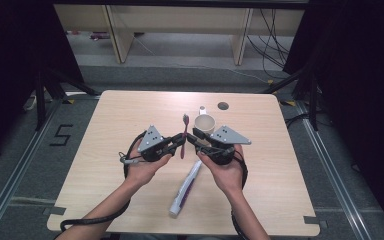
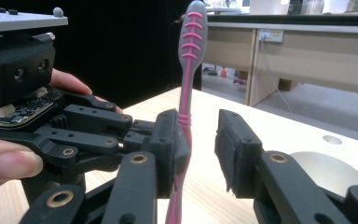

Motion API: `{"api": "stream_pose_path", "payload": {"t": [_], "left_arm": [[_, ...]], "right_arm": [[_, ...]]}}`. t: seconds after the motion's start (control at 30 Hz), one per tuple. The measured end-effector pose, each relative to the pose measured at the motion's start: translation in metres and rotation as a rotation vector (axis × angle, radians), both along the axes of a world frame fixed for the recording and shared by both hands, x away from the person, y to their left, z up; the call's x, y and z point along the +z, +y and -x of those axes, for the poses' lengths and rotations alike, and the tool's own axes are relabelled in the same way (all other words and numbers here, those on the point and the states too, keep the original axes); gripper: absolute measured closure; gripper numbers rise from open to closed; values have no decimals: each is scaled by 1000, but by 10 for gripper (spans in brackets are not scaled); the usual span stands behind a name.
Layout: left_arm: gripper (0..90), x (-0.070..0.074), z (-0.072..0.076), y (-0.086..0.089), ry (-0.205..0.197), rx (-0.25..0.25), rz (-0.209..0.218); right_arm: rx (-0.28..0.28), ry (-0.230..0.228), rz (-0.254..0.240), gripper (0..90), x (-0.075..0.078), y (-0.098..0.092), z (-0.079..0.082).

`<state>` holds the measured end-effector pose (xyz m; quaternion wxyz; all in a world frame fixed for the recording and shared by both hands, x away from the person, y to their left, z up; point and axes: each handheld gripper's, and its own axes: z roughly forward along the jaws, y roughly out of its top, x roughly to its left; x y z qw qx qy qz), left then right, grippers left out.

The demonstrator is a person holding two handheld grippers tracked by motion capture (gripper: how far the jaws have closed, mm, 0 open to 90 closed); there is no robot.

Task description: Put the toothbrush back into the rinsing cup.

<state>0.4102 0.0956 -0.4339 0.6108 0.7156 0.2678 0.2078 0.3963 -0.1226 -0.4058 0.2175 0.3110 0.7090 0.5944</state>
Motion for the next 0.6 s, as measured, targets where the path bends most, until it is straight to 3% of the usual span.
{"api": "stream_pose_path", "payload": {"t": [0.03,0.07,0.33,0.6], "left_arm": [[815,0,0,0,-2,-1,-2],[815,0,0,-1,-2,0,-2],[815,0,2,-5,-6,-5,-2],[815,0,4,-9,-9,-15,-6]], "right_arm": [[-12,-36,21,700,0,0,-2],[-12,-36,21,700,0,0,-2],[9,-7,-13,706,2,4,-2],[-7,29,-30,738,1,7,-2]]}}
